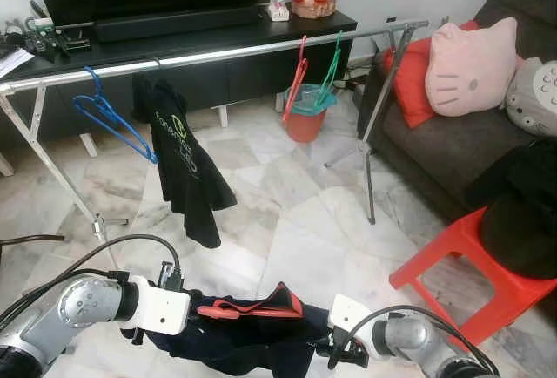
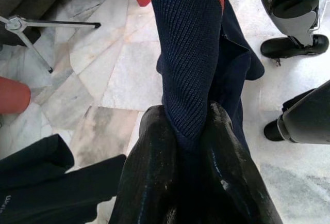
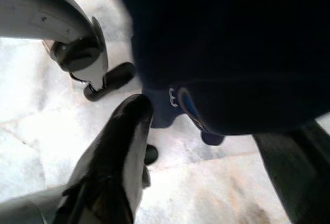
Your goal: Hang hanger
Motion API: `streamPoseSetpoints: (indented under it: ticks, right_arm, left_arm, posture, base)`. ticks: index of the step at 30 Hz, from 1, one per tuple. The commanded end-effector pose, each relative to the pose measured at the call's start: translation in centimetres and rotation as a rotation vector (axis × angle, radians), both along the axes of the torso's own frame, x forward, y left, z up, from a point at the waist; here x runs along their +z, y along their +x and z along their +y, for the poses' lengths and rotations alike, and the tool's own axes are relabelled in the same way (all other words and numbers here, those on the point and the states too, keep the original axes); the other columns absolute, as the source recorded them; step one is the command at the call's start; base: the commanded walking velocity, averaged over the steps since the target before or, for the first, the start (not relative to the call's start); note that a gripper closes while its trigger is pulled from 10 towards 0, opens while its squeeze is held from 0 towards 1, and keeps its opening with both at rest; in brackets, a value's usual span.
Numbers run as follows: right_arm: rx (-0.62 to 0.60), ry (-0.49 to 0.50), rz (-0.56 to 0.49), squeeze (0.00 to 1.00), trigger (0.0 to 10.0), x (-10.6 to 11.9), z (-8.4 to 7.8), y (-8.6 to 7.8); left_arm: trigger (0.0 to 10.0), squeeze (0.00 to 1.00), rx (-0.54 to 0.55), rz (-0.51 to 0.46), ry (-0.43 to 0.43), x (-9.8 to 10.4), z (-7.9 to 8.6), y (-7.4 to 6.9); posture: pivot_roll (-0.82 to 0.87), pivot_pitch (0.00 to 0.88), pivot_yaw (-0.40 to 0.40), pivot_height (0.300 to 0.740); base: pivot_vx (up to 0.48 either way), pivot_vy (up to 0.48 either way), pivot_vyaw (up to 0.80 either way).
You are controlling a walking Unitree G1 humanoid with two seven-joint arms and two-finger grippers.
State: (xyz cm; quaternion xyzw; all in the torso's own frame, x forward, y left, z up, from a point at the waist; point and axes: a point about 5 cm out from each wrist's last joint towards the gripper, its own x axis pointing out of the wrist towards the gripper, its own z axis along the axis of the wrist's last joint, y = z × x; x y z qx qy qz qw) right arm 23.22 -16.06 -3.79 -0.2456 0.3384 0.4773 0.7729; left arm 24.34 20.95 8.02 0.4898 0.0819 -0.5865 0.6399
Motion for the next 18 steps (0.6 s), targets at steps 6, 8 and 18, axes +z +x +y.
streamPoseSetpoints:
  ticks: [6,8,18]
  right_arm:
    - [-0.008,0.003,-0.010,0.00,0.0,-0.02,0.01,-0.01]
    - [-0.002,0.003,-0.013,0.00,0.0,0.01,0.03,0.01]
    - [0.042,-0.023,-0.012,0.00,0.0,-0.18,0.18,-0.27]
  left_arm:
    - [10.0,0.00,-0.006,-0.033,-0.020,0.78,-0.25,0.40]
    - [10.0,0.00,-0.008,-0.033,-0.020,0.79,-0.26,0.38]
    - [10.0,0.00,-0.020,-0.034,-0.023,0.98,-0.50,0.36]
  posture:
    - [0.05,0.000,-0.066,0.740]
    - [0.05,0.000,-0.066,0.740]
    - [0.05,0.000,-0.066,0.740]
  base:
    - [0.000,0.000,0.00]
    - [0.000,0.000,0.00]
    - [0.000,0.000,0.00]
